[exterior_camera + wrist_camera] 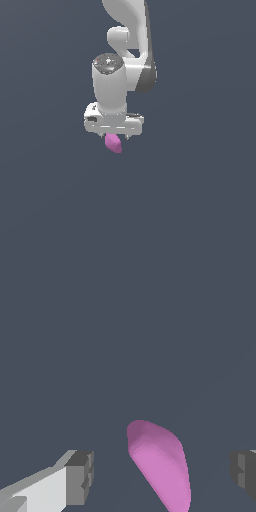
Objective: Pick up the object and move it to a goal position.
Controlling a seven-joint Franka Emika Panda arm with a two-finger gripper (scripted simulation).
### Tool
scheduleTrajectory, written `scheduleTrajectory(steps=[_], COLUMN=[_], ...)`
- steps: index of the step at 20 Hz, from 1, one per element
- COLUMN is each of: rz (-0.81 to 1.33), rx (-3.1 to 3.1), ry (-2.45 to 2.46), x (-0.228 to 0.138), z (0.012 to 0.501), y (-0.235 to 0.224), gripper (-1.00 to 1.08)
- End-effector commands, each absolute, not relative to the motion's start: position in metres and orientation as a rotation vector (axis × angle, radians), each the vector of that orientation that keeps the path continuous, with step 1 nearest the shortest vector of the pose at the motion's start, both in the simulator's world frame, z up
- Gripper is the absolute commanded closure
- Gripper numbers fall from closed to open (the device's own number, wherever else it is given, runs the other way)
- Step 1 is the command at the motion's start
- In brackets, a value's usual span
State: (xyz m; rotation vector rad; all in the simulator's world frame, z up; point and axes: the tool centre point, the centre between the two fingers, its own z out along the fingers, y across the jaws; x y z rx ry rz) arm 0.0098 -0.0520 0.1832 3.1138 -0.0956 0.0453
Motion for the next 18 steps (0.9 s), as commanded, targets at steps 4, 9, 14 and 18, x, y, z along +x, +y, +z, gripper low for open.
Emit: scheduleTrajectory(steps=[4,9,14,18], rz=[0.042,0.037,0.029,0.022], rx=[3.115,3.117,3.116,3.11], ry=[-0.058,0.025,0.154,0.291], x=[0.008,0.003,-0.004,-0.011], z=[0.181,0.176,0.168,0.16], y=[-0.053,-0.056,-0.061,-0.066], gripper=[-0.92,-0.92,-0.92,-0.92])
